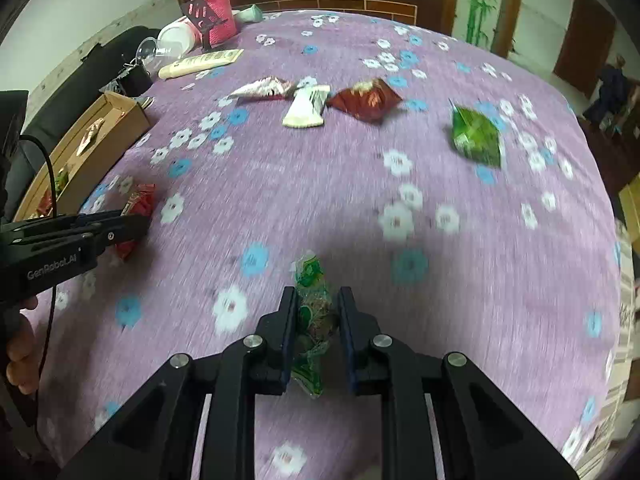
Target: Organize snacks
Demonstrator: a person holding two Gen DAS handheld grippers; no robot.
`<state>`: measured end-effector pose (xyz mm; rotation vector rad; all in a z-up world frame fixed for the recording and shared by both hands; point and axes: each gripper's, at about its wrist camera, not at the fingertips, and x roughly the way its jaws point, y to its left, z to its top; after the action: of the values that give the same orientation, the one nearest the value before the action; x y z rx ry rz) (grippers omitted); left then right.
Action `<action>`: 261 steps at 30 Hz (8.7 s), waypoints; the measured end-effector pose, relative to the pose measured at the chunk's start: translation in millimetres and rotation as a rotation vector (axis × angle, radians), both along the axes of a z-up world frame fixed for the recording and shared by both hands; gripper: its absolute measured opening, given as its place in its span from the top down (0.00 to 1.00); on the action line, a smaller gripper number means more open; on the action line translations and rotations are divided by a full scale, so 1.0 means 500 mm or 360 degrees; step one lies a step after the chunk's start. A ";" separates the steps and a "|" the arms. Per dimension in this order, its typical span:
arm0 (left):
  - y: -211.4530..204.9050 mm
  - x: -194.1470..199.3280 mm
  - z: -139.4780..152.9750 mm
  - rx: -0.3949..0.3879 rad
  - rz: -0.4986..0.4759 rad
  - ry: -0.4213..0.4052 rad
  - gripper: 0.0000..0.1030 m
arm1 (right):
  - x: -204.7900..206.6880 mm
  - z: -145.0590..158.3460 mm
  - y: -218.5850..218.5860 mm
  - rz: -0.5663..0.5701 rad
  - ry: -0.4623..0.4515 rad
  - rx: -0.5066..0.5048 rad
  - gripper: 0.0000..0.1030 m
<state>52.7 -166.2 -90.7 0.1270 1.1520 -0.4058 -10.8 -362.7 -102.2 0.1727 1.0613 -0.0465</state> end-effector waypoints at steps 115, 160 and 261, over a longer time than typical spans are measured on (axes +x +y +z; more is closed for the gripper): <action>0.044 0.059 0.073 0.0202 -0.0042 -0.0075 0.64 | 0.080 0.042 0.125 0.0039 -0.0026 0.0309 0.41; -0.286 0.317 0.055 0.0535 -0.0973 -0.0479 0.57 | 0.230 -0.020 -0.252 0.0110 -0.0195 -0.0090 0.28; -0.011 -0.061 0.002 -0.0011 -0.0030 -0.0054 0.79 | -0.086 -0.006 -0.069 0.0020 -0.0127 -0.0012 0.61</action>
<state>22.1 -171.4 -89.6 0.1383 1.1165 -0.4230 -53.7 -397.3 -105.1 0.1598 0.9826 -0.0319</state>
